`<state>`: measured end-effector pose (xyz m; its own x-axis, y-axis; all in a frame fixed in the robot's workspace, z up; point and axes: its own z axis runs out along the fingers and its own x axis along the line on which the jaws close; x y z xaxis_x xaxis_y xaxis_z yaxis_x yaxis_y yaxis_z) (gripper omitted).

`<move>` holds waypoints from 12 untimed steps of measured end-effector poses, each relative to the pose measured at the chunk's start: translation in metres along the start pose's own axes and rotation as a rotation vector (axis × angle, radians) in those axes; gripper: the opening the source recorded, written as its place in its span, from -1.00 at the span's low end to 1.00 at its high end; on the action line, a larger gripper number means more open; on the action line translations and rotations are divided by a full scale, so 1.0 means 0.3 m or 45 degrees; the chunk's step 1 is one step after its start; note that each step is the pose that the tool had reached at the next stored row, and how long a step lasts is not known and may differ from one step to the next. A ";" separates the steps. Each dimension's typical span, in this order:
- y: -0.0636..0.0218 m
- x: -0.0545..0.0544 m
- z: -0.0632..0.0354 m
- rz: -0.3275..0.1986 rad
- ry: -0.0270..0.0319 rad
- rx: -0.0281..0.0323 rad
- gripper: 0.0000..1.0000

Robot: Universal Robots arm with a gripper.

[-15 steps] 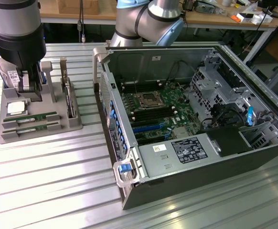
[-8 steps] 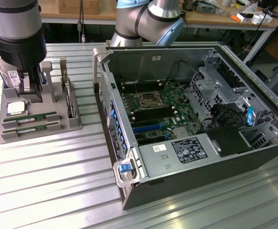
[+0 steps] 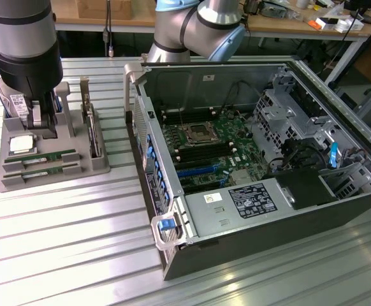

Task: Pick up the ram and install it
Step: 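Pick up the ram and move it above insertion slot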

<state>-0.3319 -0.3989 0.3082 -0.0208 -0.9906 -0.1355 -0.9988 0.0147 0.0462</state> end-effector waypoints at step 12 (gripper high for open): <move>-0.001 0.004 0.025 -0.001 -0.0120 -0.0004 -0.28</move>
<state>-0.3320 -0.3990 0.3005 -0.0208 -0.9892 -0.1449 -0.9988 0.0142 0.0464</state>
